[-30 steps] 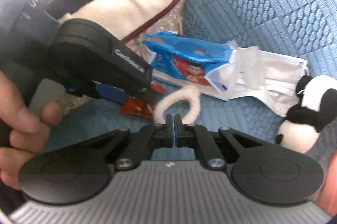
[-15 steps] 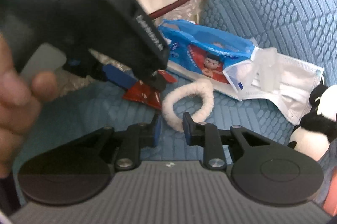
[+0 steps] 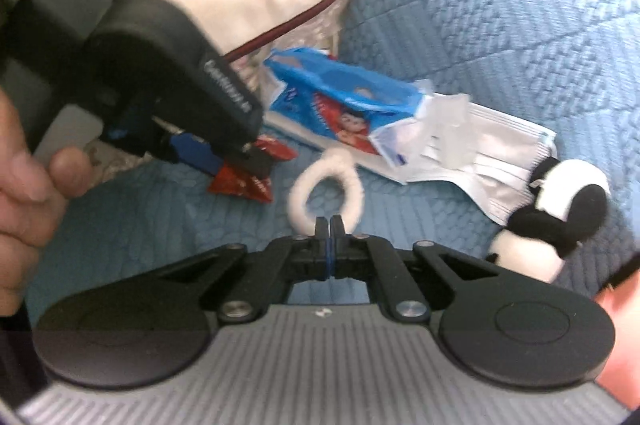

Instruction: Organize soft objects

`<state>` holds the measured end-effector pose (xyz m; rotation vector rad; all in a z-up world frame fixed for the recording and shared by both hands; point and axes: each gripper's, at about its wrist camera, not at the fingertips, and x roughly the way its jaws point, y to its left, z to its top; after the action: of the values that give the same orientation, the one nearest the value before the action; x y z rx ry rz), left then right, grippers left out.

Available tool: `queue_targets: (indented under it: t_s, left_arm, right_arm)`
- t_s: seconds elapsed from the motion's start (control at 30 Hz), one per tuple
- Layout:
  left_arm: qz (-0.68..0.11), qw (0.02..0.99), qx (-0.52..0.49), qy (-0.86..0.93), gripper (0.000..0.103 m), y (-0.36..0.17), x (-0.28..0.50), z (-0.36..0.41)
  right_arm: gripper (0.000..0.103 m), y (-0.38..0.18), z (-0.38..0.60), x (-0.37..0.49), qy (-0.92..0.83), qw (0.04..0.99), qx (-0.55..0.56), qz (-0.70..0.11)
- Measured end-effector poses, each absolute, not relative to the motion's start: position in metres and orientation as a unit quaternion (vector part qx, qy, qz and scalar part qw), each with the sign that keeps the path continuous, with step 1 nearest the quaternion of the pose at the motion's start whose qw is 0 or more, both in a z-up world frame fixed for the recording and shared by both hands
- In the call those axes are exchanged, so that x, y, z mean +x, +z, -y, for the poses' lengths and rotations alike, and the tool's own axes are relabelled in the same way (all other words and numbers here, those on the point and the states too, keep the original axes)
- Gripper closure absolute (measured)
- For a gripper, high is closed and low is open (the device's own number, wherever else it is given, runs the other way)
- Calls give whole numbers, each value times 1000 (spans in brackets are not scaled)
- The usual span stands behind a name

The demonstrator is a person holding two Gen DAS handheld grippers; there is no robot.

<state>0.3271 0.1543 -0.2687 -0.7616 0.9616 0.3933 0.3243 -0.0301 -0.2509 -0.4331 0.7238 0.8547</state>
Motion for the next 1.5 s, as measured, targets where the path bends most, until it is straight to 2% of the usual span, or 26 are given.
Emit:
queue_targets:
  t_s: [0.13,0.43,0.5,0.53,0.57,1.0,1.17,1.5]
  left_arm:
    - [-451,800,-356,172,71,-267,323,-150]
    - [-450,800,-358,172,71,-264,314,-149]
    - [-449,799,-359,176,71,-264,315,-151]
    - [-449,798,-360,176,71,-264,315,-152]
    - [-449,797,-362,177,71,-264,314,-153]
    - [-454,791,-369,179,71,-268,316,-158]
    - [-456,791,-366,179,71,-269,317,-155]
    - [-458,796,-362,161,71,-266,314,-150]
  right_arm:
    - [100,-244,41,318,391,833,-199,-338]
    - [96,-253,45,330,367,850,-105,-364]
    - [89,-258,41,338,366,849,-93,-370]
    - [78,-259,40,339,364,849,-90,-373]
    - [72,-262,38,342,362,850,-89,-372]
    - [75,-283,23,351,348,853,-119,-371]
    - [92,-284,11,349,356,845,-145,-371]
    - [94,-271,23,344,334,853,-141,-375]
